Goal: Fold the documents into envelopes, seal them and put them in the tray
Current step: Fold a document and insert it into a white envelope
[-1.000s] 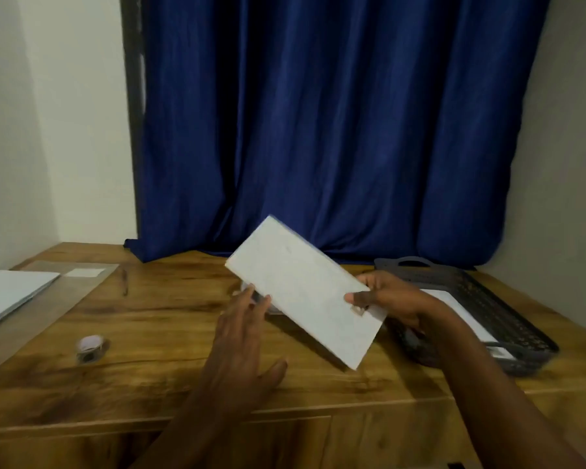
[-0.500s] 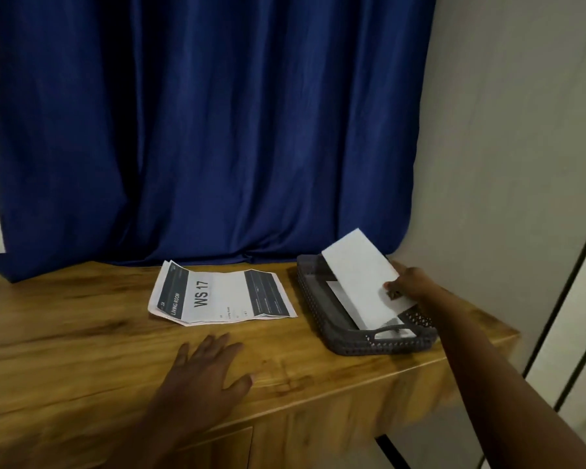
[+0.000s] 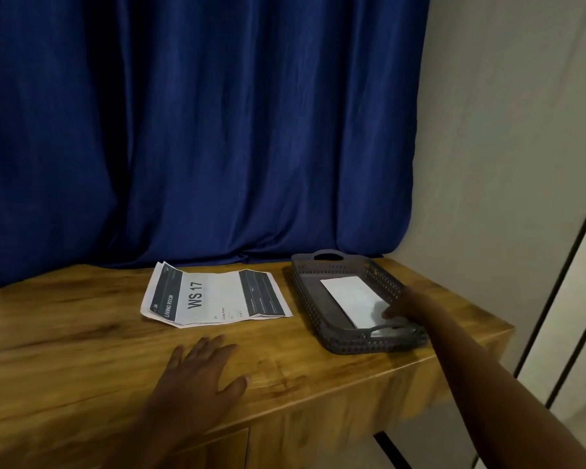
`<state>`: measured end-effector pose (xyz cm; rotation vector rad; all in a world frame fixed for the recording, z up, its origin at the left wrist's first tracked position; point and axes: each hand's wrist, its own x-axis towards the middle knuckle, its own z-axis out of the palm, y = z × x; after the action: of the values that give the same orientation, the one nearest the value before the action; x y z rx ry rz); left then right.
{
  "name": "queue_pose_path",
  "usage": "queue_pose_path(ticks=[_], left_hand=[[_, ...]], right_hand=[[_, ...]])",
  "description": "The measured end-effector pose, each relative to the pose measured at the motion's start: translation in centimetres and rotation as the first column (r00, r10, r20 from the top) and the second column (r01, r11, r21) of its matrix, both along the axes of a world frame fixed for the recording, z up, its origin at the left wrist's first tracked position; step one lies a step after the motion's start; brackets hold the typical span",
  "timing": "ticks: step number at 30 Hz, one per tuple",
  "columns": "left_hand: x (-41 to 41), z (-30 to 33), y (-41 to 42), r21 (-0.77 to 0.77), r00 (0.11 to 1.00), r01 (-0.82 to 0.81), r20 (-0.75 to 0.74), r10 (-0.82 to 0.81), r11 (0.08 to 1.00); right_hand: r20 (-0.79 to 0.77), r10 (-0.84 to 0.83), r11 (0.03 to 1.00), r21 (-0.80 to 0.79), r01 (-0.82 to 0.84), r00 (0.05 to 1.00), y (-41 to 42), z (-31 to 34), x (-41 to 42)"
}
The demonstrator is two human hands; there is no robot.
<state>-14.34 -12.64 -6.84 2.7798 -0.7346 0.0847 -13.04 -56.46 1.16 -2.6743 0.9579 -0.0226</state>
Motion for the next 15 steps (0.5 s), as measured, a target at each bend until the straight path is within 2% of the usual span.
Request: queue_pose_path(ticks=[2,4,5,7,11,15], left_hand=[[0.0,0.1,0.0,0.005,1.0,0.004,-0.007,-0.004,1.0],[0.0,0.1,0.0,0.01,1.0,0.004,-0.014,-0.004,1.0],[0.0,0.2,0.0,0.014,1.0,0.005,-0.008,-0.004,1.0],[0.1,0.0,0.0,0.003,1.0,0.005,-0.003,-0.005,1.0],[0.4,-0.5,0.0,-0.027,1.0,-0.003,0.01,0.003,1.0],[0.2,-0.4,0.0,-0.067,0.999,-0.027,0.032,0.029,0.997]], right_hand=[[-0.009,0.028,0.986,-0.165,-0.03,1.0,0.6,0.9,0.1],[0.065,0.151,0.925,-0.362,-0.118,0.986,2.3,2.7,0.0],[0.119,0.206,0.903,-0.405,-0.142,0.971,3.5,3.5,0.0],[0.187,0.29,0.905,-0.371,-0.206,0.939,7.0,4.8,-0.1],[0.258,0.536,0.844,-0.192,-0.502,0.804,16.0,4.7,-0.2],[0.204,0.662,0.75,-0.175,-0.638,0.722,22.3,0.6,2.1]])
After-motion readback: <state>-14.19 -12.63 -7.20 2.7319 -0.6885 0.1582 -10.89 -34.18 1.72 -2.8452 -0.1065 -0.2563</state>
